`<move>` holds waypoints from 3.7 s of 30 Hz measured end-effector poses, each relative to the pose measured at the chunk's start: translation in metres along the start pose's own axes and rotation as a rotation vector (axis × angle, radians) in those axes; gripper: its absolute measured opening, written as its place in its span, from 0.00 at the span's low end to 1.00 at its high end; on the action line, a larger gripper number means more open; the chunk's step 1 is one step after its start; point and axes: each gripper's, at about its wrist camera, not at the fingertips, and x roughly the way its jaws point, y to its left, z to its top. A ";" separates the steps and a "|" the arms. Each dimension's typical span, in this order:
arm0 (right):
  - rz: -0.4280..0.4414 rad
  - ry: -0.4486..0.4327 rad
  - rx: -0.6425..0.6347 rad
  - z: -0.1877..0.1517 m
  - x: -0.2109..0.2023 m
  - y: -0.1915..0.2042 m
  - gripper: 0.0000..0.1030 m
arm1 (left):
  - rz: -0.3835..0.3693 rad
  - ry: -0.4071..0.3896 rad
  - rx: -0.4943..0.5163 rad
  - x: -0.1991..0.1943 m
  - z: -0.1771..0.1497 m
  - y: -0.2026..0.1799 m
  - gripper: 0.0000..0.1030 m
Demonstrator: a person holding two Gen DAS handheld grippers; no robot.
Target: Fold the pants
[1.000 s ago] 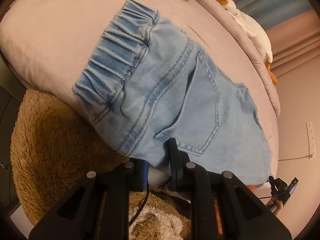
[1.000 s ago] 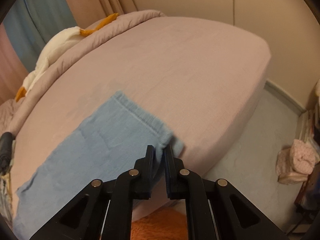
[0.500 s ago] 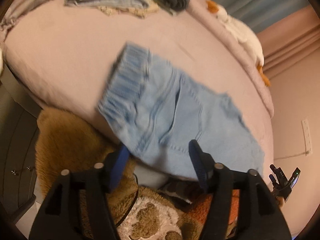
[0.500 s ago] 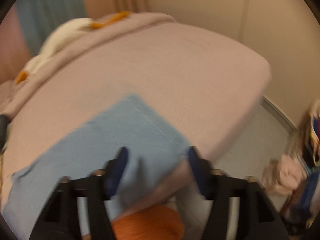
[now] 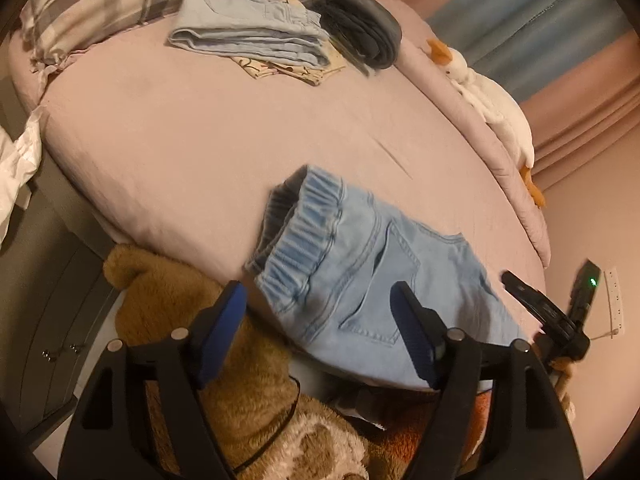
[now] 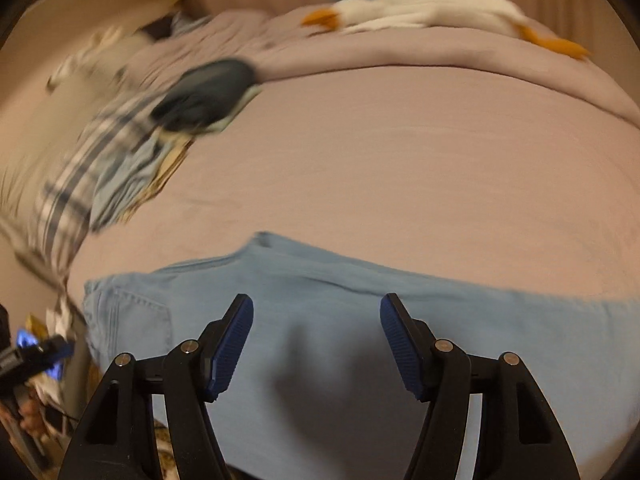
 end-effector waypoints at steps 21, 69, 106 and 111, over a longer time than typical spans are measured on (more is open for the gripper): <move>0.031 0.151 -0.148 0.032 0.055 0.038 0.09 | -0.033 -0.019 0.024 0.062 0.048 0.005 0.27; -0.523 -0.058 0.609 -0.067 -0.104 -0.297 0.65 | -0.153 0.194 0.349 0.194 0.022 -0.201 0.37; -0.503 -0.162 0.688 -0.094 -0.143 -0.296 0.60 | -0.192 0.249 0.384 0.145 -0.033 -0.192 0.49; -0.495 -0.110 0.722 -0.118 -0.136 -0.296 0.59 | -0.187 0.287 0.415 0.137 -0.058 -0.187 0.49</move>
